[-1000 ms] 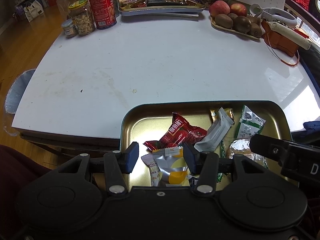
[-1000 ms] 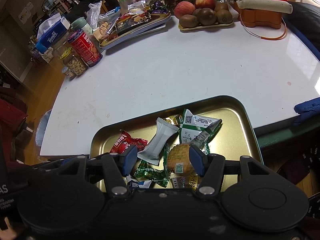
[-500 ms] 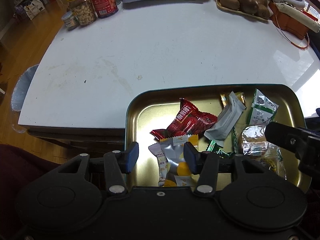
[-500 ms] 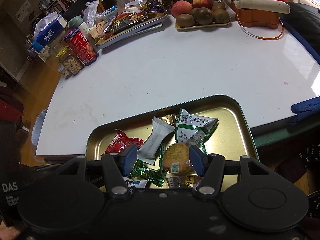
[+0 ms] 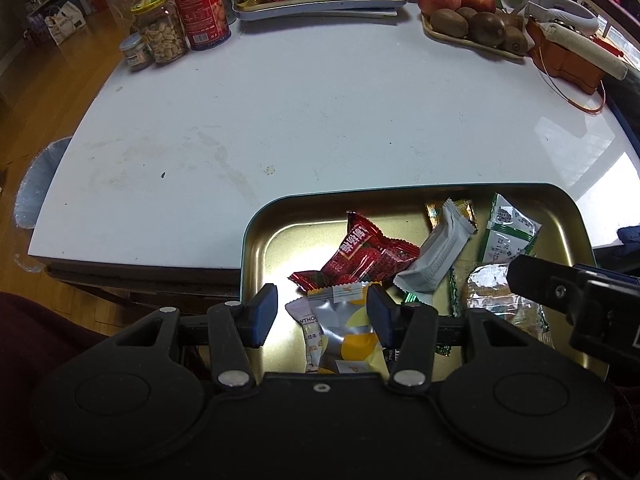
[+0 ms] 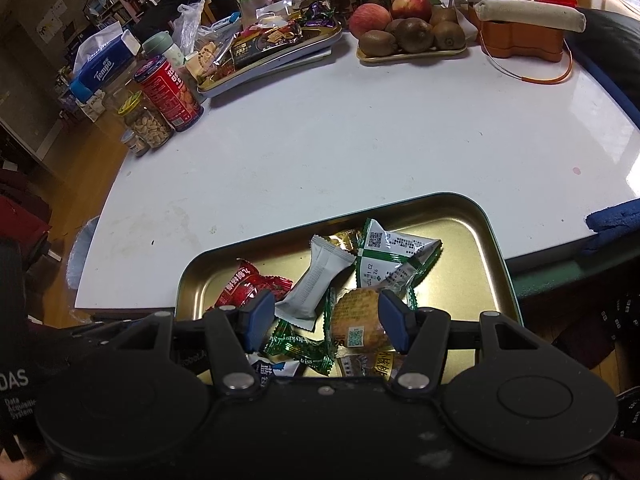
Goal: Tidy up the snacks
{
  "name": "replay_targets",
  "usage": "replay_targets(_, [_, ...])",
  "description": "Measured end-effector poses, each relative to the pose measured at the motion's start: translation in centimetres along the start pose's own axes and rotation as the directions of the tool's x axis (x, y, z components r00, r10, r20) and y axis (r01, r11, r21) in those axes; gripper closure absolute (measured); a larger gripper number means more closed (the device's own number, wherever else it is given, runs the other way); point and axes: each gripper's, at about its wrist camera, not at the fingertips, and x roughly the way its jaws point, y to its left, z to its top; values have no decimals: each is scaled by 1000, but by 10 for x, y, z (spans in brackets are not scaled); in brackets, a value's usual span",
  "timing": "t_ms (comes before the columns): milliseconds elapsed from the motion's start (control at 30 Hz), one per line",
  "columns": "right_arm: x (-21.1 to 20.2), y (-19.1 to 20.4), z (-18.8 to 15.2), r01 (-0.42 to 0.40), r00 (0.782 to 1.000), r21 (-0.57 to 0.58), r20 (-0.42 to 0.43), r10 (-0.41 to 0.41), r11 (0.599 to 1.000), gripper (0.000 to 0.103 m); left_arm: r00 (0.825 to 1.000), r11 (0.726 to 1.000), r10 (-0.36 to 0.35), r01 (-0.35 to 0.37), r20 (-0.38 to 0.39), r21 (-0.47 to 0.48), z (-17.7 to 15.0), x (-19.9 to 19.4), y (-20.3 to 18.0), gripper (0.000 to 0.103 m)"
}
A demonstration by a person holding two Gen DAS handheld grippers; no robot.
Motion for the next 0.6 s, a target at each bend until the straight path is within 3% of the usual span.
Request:
replay_targets(333, [1, 0, 0, -2, 1000, -3, -1, 2, 1000, 42, 998, 998, -52, 53, 19, -38, 2, -2, 6, 47])
replay_targets(433, [1, 0, 1, -1, 1000, 2, 1, 1, 1000, 42, 994, 993, -105, 105, 8, -48, 4, -5, 9, 51])
replay_targets(533, [0, -1, 1, 2, 1000, 12, 7, -2, 1000, 42, 970, 967, -243, 244, 21, -71, 10, -14, 18, 51])
replay_targets(600, [-2, -3, 2, 1, 1000, 23, 18, -1, 1000, 42, 924, 918, -381, 374, -26, -133, 15, -12, 32, 52])
